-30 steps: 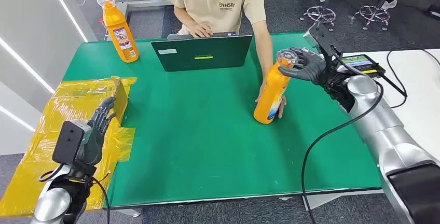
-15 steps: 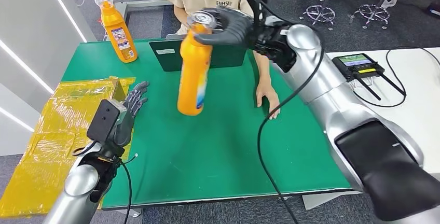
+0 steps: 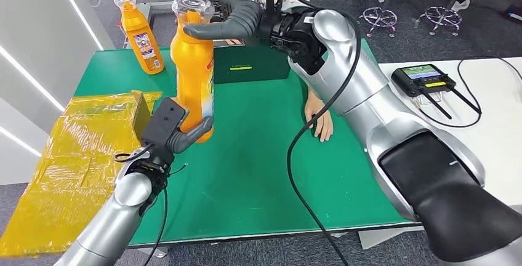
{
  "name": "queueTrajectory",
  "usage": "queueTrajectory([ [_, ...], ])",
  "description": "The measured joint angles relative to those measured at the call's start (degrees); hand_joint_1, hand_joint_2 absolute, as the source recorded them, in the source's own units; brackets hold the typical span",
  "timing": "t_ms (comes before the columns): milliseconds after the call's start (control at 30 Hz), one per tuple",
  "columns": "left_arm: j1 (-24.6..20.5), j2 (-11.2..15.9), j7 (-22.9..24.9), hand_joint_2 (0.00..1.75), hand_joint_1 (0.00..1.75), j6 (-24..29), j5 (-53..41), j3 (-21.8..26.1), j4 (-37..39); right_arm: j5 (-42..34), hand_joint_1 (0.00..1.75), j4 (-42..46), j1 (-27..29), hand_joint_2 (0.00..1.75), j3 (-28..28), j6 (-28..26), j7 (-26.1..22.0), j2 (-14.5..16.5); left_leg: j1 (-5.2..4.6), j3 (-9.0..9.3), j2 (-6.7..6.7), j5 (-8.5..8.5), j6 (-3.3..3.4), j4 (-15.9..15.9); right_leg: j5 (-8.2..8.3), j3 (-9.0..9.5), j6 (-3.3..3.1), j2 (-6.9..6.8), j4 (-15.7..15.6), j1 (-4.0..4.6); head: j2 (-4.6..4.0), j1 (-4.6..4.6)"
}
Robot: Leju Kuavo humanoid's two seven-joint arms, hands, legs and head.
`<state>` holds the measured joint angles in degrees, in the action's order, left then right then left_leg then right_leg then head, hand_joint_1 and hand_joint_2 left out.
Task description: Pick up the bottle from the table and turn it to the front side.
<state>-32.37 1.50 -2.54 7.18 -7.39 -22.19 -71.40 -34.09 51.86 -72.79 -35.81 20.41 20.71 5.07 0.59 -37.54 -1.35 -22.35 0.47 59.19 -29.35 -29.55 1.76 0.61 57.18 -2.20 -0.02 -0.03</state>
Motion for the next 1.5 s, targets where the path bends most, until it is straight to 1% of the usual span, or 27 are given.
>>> queueTrajectory([
  [33, -0.37, -0.38, 0.04, 1.75, 0.00, 0.05, -0.32, -0.45, 0.82, -0.12, 1.75, -0.08, -0.10, 1.75, -0.06, -0.02, 0.03, 0.08, 0.00, 0.00, 0.00, 0.00, 0.01, 0.00, 0.00, 0.00, 0.00, 0.01, 0.00, 0.00, 0.00, 0.01],
  [167, -1.45, -1.75, 0.61, 1.75, 1.73, -0.59, -1.55, -2.71, 3.66, -0.97, 1.75, -0.58, -0.21, 1.75, -0.31, 0.14, -0.25, 0.40, 0.00, 0.00, 0.01, 0.00, 0.01, 0.01, 0.01, 0.00, -0.01, 0.01, 0.00, 0.01, 0.00, 0.01],
  [400, -2.67, -3.39, 0.90, 1.75, 1.75, -1.13, -1.08, -4.62, 6.50, -1.03, 1.75, -1.68, -0.19, 1.75, -0.80, 0.07, -0.71, 0.53, 0.01, 0.00, 0.01, 0.00, 0.01, 0.01, 0.01, -0.02, -0.01, 0.01, 0.01, 0.01, 0.00, 0.00],
  [700, -3.39, -3.84, 0.81, 1.75, 1.75, -1.23, -0.45, -5.14, 7.71, -0.97, 1.75, -2.43, -0.17, 1.75, -0.80, -0.15, -1.17, 0.33, 0.01, 0.00, 0.02, 0.01, 0.01, 0.01, 0.01, -0.02, -0.01, 0.02, 0.01, 0.01, 0.00, 0.01],
  [733, -3.41, -3.84, 0.74, 1.75, 1.75, -1.31, -0.19, -5.15, 7.81, -0.95, 1.68, -2.49, -0.15, 1.75, -0.80, -0.17, -1.34, 0.16, 0.01, 0.00, 0.02, 0.01, 0.01, 0.01, 0.01, -0.02, -0.01, 0.02, 0.01, 0.01, 0.00, 0.01],
  [767, -3.42, -3.84, 0.65, 1.75, 1.75, -1.38, 0.12, -5.15, 7.93, -0.91, 1.24, -2.53, -0.13, 1.75, -0.80, -0.17, -1.52, -0.05, 0.01, 0.00, 0.02, 0.01, 0.01, 0.01, 0.01, -0.02, -0.01, 0.01, 0.01, 0.01, 0.00, 0.01],
  [833, -3.43, -3.81, 0.41, 1.75, 1.75, -1.49, 0.63, -5.15, 8.13, -0.78, 0.37, -2.58, -0.09, 0.87, -0.79, -0.15, -1.98, -0.62, 0.01, 0.00, 0.01, 0.01, 0.01, 0.01, 0.01, -0.02, -0.01, 0.01, 0.01, 0.01, 0.00, 0.01],
  [867, -3.38, -3.75, 0.29, 1.75, 1.75, -1.43, 0.79, -5.15, 8.25, -0.60, 0.00, -2.58, -0.09, 0.44, -0.75, -0.14, -2.24, -1.00, 0.00, 0.00, 0.01, 0.01, 0.01, 0.01, 0.01, -0.02, -0.01, 0.01, 0.01, 0.01, 0.00, 0.01],
  [900, -3.25, -3.57, 0.19, 1.75, 1.75, -1.25, 0.89, -5.15, 8.34, -0.20, 0.00, -2.50, -0.10, 0.00, -0.69, -0.09, -2.49, -1.49, 0.00, 0.00, 0.01, 0.01, 0.01, 0.01, 0.01, -0.01, -0.01, 0.01, 0.01, 0.01, 0.00, 0.01],
  [1000, -1.89, -1.92, 0.19, 1.75, 1.75, 0.25, 0.60, -4.98, 8.20, 1.97, 0.00, -1.27, -0.02, 0.00, -0.44, 0.08, -3.32, -4.04, 0.00, 0.00, 0.01, 0.00, 0.01, 0.01, 0.01, 0.00, -0.01, 0.02, 0.01, 0.01, 0.00, 0.01],
  [1100, 1.10, 1.34, 0.56, 1.75, 1.75, 2.21, -0.83, -2.80, 6.64, 3.78, 0.00, 2.33, 0.79, 0.00, 0.46, -0.21, -4.26, -8.47, 0.02, 0.00, -0.01, 0.00, 0.01, 0.01, 0.00, -0.01, -0.01, -0.01, 0.00, 0.02, 0.00, 0.01],
  [1233, 6.16, 6.36, -0.06, 1.75, 1.75, 2.86, -3.43, 5.03, 3.49, 4.90, 0.00, 8.95, 3.92, 0.00, 3.32, 0.31, -5.86, -16.87, 0.03, -0.02, -0.06, -0.01, 0.00, 0.00, -0.02, -0.01, 0.01, -0.08, -0.01, 0.02, 0.00, 0.01],
  [1300, 8.25, 8.06, -0.55, 1.75, 1.75, 2.65, -4.26, 8.99, 2.09, 5.43, 0.00, 11.72, 6.11, 0.00, 4.94, 0.79, -6.84, -20.61, 0.02, -0.03, -0.05, -0.02, 0.00, 0.00, -0.03, -0.02, 0.01, -0.06, -0.04, 0.01, 0.00, 0.01],
  [1400, 10.59, 9.71, -1.15, 1.75, 1.75, 2.49, -4.91, 13.42, 0.33, 6.41, 0.00, 15.44, 9.89, 0.00, 7.04, 1.05, -8.43, -25.21, 0.01, -0.04, -0.03, -0.04, 0.00, 0.00, -0.03, -0.03, 0.02, -0.05, -0.06, 0.01, 0.00, 0.01],
  [1500, 12.73, 10.57, -1.87, 1.75, 1.75, 2.75, -4.64, 16.78, -1.28, 7.78, 0.00, 18.82, 14.37, 0.00, 8.87, 1.06, -9.63, -28.62, 0.02, -0.04, -0.03, -0.04, 0.00, 0.00, -0.03, -0.03, 0.02, -0.06, -0.07, 0.03, 0.00, 0.02],
])
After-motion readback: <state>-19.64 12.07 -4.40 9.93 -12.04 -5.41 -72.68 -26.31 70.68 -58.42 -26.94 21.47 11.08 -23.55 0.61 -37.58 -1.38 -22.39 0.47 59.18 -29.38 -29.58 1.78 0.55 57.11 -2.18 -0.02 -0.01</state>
